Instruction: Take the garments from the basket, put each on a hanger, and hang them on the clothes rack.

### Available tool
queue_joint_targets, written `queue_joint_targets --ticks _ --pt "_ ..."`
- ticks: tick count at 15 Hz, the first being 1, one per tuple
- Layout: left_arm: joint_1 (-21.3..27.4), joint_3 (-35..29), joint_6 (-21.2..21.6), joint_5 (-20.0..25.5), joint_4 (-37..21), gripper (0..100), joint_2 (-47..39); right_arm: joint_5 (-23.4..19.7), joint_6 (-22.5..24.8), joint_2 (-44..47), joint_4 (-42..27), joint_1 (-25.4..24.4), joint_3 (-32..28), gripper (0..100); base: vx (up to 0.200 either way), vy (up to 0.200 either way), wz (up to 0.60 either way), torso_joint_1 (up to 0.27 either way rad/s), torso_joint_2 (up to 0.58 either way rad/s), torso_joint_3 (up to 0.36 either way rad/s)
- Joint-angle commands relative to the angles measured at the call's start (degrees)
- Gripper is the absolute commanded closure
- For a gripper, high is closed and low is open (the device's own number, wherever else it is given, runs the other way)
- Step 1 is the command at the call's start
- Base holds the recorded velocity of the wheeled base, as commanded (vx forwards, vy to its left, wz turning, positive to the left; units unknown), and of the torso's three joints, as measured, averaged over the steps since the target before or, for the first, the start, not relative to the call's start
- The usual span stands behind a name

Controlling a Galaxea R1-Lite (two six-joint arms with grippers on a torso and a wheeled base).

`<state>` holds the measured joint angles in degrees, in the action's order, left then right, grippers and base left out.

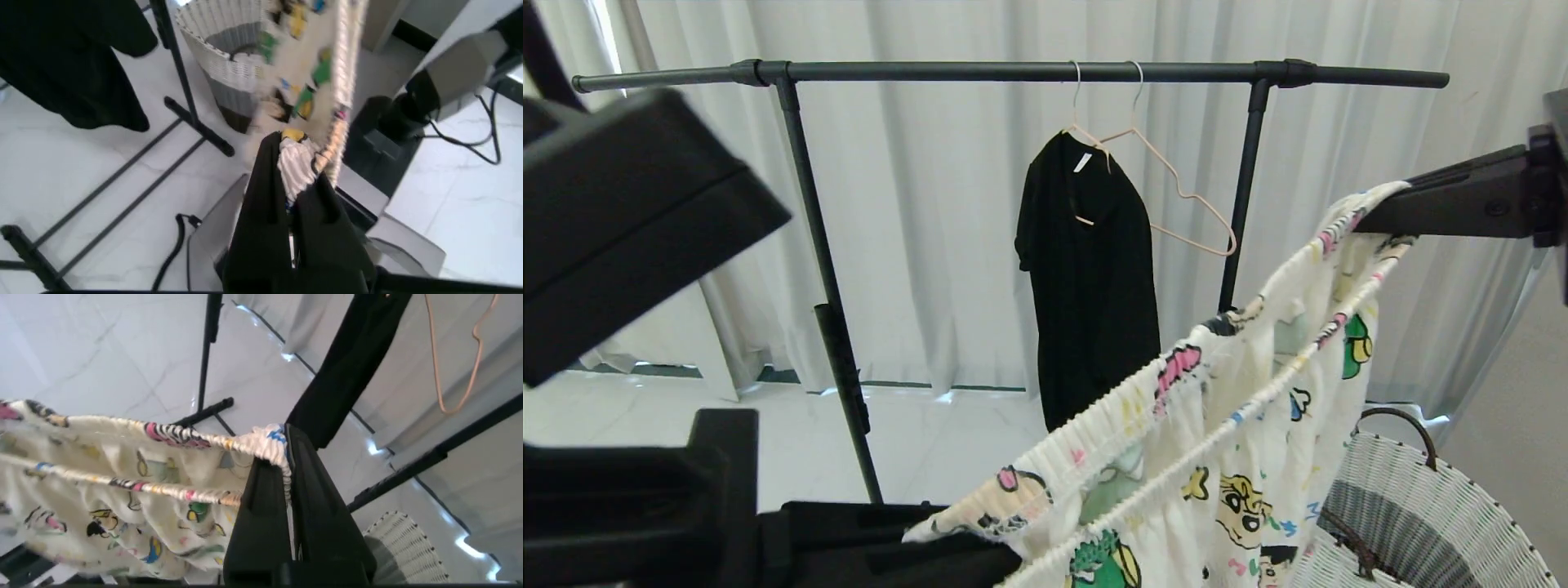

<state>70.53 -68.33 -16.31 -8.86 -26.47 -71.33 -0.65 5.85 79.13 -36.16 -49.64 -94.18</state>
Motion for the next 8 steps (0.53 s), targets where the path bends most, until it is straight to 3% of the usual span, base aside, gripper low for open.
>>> queue_joint_targets --ticks 1,7,8 --pt "4.96 1.27 -2.41 -2.04 0.01 100 1.28 0.03 0.04 3.93 0.03 -0.02 -1.97 100 0.000 0.000 0.00 0.000 0.00 0.000" --pt "3.91 1.27 -1.79 -2.48 -0.17 100 1.10 0.38 -0.14 1.91 -0.76 1.04 -1.00 100 0.000 0.000 0.00 0.000 0.00 0.000" --pt "-0.31 1.00 0.40 -3.79 -0.17 100 -0.22 0.47 -0.14 -0.20 -3.13 1.92 -0.21 100 0.000 0.000 0.00 0.000 0.00 0.000"
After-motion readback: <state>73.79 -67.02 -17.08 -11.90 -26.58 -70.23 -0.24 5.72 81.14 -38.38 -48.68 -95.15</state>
